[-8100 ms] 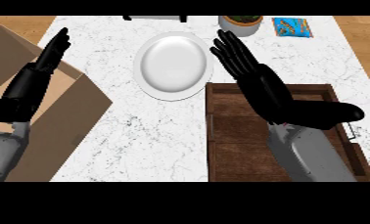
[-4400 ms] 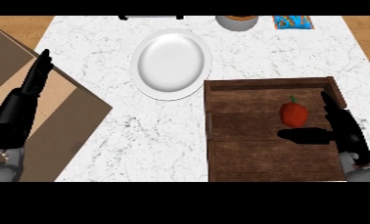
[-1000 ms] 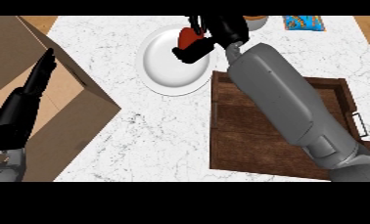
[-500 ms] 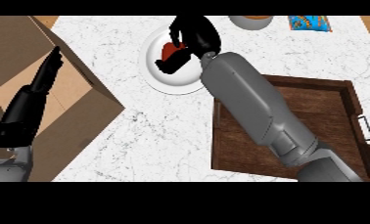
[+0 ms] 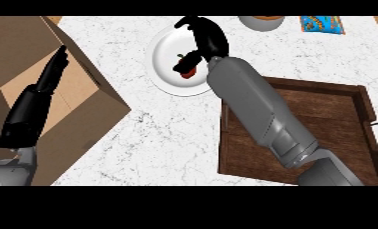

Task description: Pick the bell pepper from the tray and place it in the plate

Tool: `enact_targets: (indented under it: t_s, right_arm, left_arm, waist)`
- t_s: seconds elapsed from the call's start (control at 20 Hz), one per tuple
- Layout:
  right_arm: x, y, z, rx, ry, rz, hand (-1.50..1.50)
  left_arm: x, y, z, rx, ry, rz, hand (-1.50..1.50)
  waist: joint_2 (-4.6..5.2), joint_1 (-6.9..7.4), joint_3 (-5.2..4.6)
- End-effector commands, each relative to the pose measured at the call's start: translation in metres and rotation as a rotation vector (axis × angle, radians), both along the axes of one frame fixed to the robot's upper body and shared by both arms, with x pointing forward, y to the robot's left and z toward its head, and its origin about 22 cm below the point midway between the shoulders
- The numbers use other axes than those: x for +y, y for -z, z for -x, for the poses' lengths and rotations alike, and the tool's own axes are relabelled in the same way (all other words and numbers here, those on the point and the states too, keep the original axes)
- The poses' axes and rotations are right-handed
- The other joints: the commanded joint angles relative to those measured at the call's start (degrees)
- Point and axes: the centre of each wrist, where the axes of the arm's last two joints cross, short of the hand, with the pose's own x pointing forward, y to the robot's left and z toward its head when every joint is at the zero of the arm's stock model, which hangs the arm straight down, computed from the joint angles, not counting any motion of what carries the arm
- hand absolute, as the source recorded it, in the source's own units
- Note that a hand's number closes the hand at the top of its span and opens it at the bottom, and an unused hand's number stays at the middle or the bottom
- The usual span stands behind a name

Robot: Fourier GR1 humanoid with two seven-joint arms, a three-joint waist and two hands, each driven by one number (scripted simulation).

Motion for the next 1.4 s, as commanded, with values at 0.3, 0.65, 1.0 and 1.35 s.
enact_targets:
  t_s: [0.3,0.65,1.0,1.35]
  right_arm:
    - [-0.019,0.002,-0.007,-0.136,0.208,-0.331,-1.50]
    - [-0.079,-0.001,-0.019,-0.182,0.262,-0.592,-1.50]
    - [-0.170,0.030,-0.014,-0.244,0.182,-0.633,-1.50]
    - [-0.215,0.019,-0.019,-0.272,0.143,-0.588,-1.50]
  left_arm:
    - [0.014,0.060,0.030,0.182,-0.081,0.029,0.00]
    - [0.031,0.065,0.040,0.186,-0.132,0.029,0.00]
    - [0.018,0.057,0.034,0.180,-0.124,0.038,0.00]
    - [0.031,0.068,0.037,0.182,-0.119,0.019,0.00]
  waist:
    - [-0.29,-1.85,-1.82]
    - [-0.35,-3.57,-1.74]
    - [-0.18,-4.05,-1.65]
    - [-0.07,-3.39,-1.80]
